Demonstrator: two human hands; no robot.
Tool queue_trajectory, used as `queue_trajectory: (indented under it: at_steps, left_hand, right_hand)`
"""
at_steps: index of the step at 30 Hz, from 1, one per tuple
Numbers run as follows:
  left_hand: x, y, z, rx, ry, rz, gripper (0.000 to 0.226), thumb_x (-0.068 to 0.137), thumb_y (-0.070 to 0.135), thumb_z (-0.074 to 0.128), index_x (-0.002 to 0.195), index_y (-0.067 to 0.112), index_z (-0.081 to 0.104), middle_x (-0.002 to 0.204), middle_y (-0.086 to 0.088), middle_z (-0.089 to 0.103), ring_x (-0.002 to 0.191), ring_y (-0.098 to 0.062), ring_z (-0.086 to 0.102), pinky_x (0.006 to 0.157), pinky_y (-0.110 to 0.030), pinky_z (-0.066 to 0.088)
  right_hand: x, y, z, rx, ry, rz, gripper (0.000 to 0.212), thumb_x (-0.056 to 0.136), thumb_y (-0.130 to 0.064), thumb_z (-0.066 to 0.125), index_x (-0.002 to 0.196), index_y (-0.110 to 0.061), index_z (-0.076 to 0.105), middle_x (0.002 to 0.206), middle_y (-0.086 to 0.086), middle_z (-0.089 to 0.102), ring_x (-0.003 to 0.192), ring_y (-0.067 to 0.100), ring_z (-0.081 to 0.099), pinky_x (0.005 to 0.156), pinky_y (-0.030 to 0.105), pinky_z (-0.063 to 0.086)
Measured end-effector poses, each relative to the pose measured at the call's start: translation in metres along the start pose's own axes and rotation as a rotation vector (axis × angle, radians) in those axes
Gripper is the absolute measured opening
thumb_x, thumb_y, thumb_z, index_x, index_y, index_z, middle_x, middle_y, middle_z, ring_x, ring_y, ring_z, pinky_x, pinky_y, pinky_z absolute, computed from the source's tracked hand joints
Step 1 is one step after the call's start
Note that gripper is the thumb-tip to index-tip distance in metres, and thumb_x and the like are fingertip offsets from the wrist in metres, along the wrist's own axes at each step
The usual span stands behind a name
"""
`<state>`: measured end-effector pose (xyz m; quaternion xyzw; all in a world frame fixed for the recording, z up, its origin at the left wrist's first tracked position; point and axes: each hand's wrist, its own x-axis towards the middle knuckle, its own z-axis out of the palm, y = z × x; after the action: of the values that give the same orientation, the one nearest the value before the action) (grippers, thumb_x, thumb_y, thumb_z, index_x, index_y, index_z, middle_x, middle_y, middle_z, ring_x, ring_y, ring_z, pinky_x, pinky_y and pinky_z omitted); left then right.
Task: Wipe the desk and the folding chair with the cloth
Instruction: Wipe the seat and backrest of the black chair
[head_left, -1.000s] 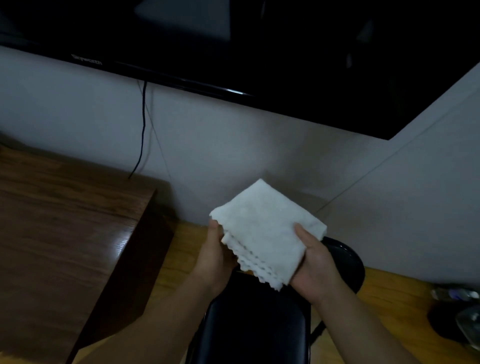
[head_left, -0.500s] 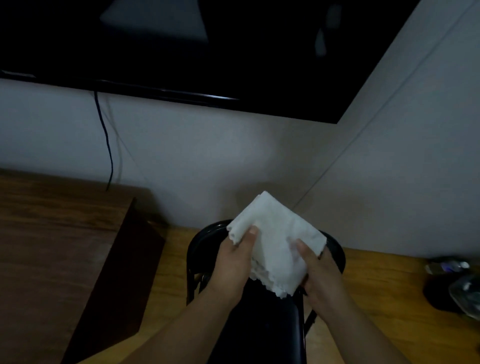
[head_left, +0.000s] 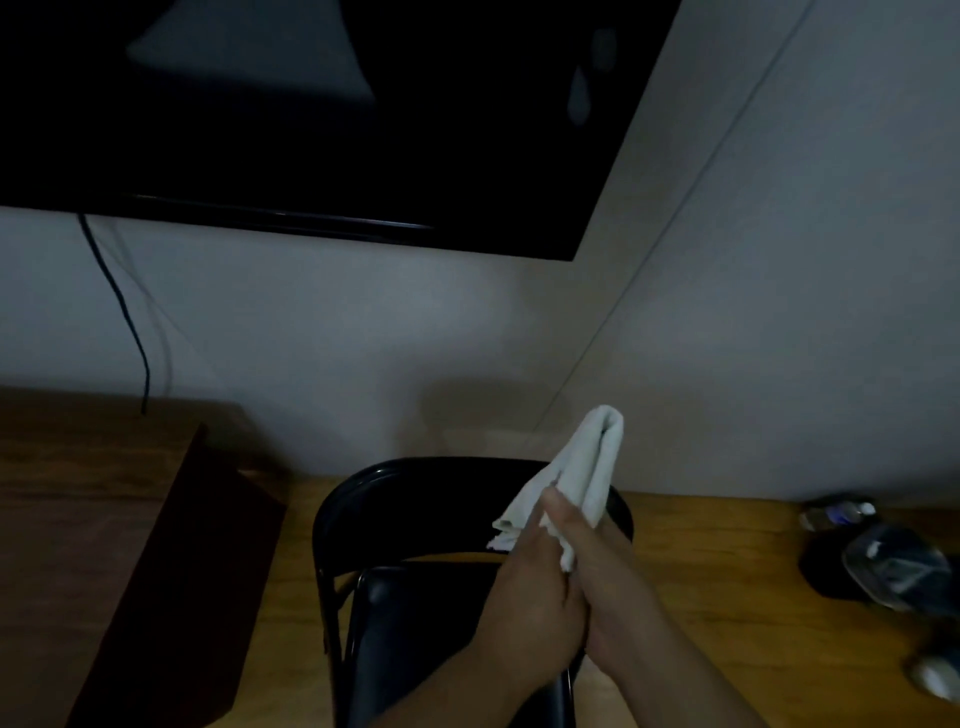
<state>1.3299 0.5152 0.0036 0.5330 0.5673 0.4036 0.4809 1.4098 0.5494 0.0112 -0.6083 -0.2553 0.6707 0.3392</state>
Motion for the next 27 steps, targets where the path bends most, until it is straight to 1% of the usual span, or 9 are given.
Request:
queue_trajectory:
  at_steps: [2,4,7,10,14,16,19,22,27]
  left_hand:
    - [-0.002,0.0,-0.006,0.064,-0.141,0.042,0.054,0.101,0.03,0.047,0.152,0.033,0.03,0.155,0.01,0.042,0.138,0.0,0.042,0.114,-0.026,0.038]
    - [-0.007,-0.005,-0.012,0.206,-0.243,0.071,0.069,0.1,0.033,0.047,0.159,0.034,0.011,0.167,0.016,0.016,0.149,0.007,0.016,0.121,-0.018,0.019]
    - [-0.017,-0.02,-0.019,0.318,-0.275,0.084,0.074,0.1,0.04,0.043,0.16,0.033,0.0,0.164,0.027,-0.003,0.144,0.019,-0.007,0.115,-0.003,0.0]
    - [-0.026,-0.039,-0.03,0.349,-0.251,0.006,0.071,0.101,0.046,0.039,0.159,0.036,0.001,0.164,0.028,-0.001,0.145,0.018,-0.007,0.117,-0.009,0.004]
    - [-0.035,-0.065,-0.046,0.358,-0.156,-0.109,0.066,0.101,0.048,0.039,0.157,0.043,0.005,0.159,0.03,0.008,0.149,0.011,0.003,0.118,-0.012,0.011]
    - [-0.039,-0.075,-0.056,0.344,-0.089,-0.166,0.064,0.101,0.049,0.04,0.157,0.043,0.009,0.161,0.024,0.016,0.149,0.008,0.008,0.12,-0.017,0.016]
    - [-0.049,-0.09,-0.074,0.323,0.008,-0.227,0.061,0.101,0.048,0.041,0.156,0.042,0.015,0.162,0.018,0.026,0.148,0.003,0.021,0.121,-0.024,0.026]
    - [-0.061,-0.1,-0.092,0.305,0.104,-0.275,0.059,0.101,0.045,0.043,0.155,0.039,0.021,0.158,0.015,0.035,0.145,-0.002,0.031,0.119,-0.032,0.034]
    - [-0.074,-0.111,-0.112,0.238,0.262,-0.337,0.055,0.101,0.035,0.048,0.153,0.034,0.03,0.148,0.021,0.043,0.135,0.009,0.037,0.113,-0.017,0.033]
  right_hand:
    - [0.005,-0.004,-0.008,-0.014,0.09,0.028,0.044,0.073,-0.05,0.082,0.1,-0.016,0.076,0.089,0.009,0.081,0.083,0.02,0.079,0.067,0.03,0.063]
    - [0.013,-0.014,-0.028,0.067,0.121,0.121,0.045,0.089,-0.038,0.074,0.112,0.0,0.071,0.107,0.027,0.075,0.098,0.039,0.075,0.082,0.046,0.062]
    - [0.022,-0.036,-0.062,-0.037,0.24,-0.038,0.033,0.089,-0.035,0.074,0.109,-0.009,0.069,0.096,0.013,0.08,0.086,0.032,0.077,0.073,0.041,0.061]
    - [0.032,-0.057,-0.09,-0.553,0.353,-0.398,0.032,0.082,-0.06,0.064,0.103,-0.035,0.068,0.087,-0.012,0.077,0.079,0.005,0.071,0.062,0.028,0.052]
    - [0.082,-0.029,-0.099,-1.112,0.159,-0.447,0.056,0.101,-0.021,0.058,0.153,-0.019,0.039,0.144,0.02,0.052,0.119,0.038,0.059,0.093,0.052,0.056]
    - [0.095,0.005,-0.084,-1.23,0.081,-0.407,0.064,0.1,-0.012,0.057,0.157,-0.009,0.028,0.153,0.025,0.04,0.127,0.043,0.051,0.099,0.052,0.052]
    - [0.105,0.034,-0.06,-1.29,0.173,-0.528,0.072,0.096,-0.009,0.064,0.155,0.006,0.025,0.158,0.031,0.033,0.145,0.049,0.032,0.12,0.06,0.028]
    - [0.107,0.03,-0.029,-1.286,0.158,-0.599,0.072,0.097,-0.014,0.062,0.155,0.006,0.024,0.161,0.027,0.031,0.149,0.046,0.024,0.122,0.06,0.022]
    - [0.095,0.048,0.061,-1.452,-0.14,-0.777,0.078,0.097,-0.015,0.057,0.158,0.002,0.012,0.165,0.025,0.02,0.154,0.04,0.016,0.128,0.046,0.001]
